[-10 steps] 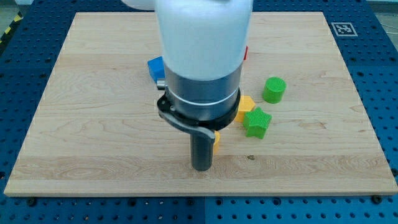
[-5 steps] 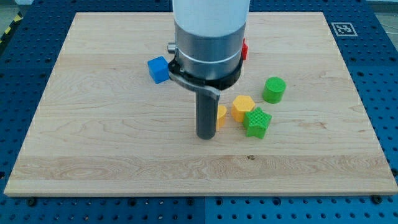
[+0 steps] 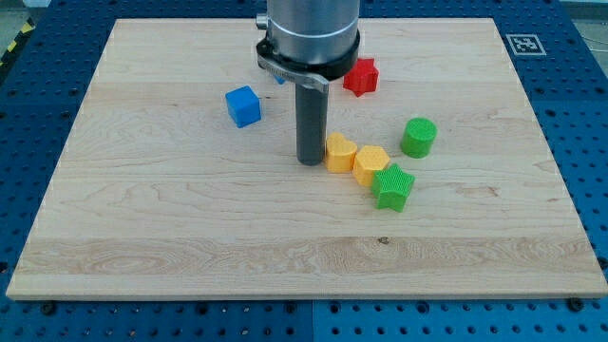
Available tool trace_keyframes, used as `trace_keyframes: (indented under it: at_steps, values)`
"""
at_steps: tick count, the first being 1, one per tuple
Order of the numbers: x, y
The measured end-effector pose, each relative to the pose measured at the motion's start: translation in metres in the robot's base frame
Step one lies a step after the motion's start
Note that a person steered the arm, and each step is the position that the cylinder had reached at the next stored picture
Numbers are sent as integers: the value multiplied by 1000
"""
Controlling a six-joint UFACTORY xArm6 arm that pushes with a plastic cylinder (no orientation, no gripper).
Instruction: Push the yellow heart into the yellow hexagon
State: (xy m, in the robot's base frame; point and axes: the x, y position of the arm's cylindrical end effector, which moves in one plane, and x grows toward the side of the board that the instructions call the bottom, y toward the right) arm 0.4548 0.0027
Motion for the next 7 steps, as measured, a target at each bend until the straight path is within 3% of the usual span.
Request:
trace_keyframes:
  at_steps: [2,5,7]
  values:
    - [-31,5]
    - [61,-12]
    - [61,6]
